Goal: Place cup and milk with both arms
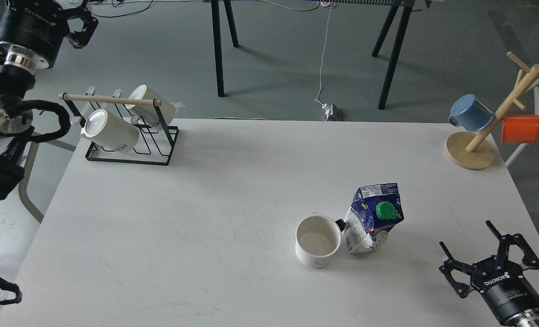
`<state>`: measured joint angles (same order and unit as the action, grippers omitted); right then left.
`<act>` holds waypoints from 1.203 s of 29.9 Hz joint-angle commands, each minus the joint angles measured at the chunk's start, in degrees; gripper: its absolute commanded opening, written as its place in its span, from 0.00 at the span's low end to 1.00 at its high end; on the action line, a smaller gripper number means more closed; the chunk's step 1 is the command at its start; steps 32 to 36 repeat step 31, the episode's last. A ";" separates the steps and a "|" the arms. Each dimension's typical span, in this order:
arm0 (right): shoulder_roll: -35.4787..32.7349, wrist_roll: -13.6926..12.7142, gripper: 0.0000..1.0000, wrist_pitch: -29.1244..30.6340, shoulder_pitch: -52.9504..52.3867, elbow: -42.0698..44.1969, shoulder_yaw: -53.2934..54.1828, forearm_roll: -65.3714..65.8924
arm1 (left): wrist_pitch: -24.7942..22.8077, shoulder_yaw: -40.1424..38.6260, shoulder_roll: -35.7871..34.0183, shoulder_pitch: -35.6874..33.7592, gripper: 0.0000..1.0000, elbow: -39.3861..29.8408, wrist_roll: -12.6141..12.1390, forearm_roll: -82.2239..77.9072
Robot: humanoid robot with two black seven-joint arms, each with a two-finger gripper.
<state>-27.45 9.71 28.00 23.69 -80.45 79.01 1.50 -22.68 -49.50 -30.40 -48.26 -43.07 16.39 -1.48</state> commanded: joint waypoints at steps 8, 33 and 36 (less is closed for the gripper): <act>-10.26 0.05 0.99 0.00 -36.22 20.04 -5.44 0.17 | -0.35 0.37 0.87 0.54 1.00 -0.35 -0.22 0.16; 2.67 -0.92 0.99 0.00 -69.92 46.61 -11.59 -0.09 | -0.61 0.46 9.04 -4.74 1.00 8.70 -0.31 0.25; 2.67 -0.92 0.99 0.00 -69.92 46.61 -11.59 -0.09 | -0.61 0.46 9.04 -4.74 1.00 8.70 -0.31 0.25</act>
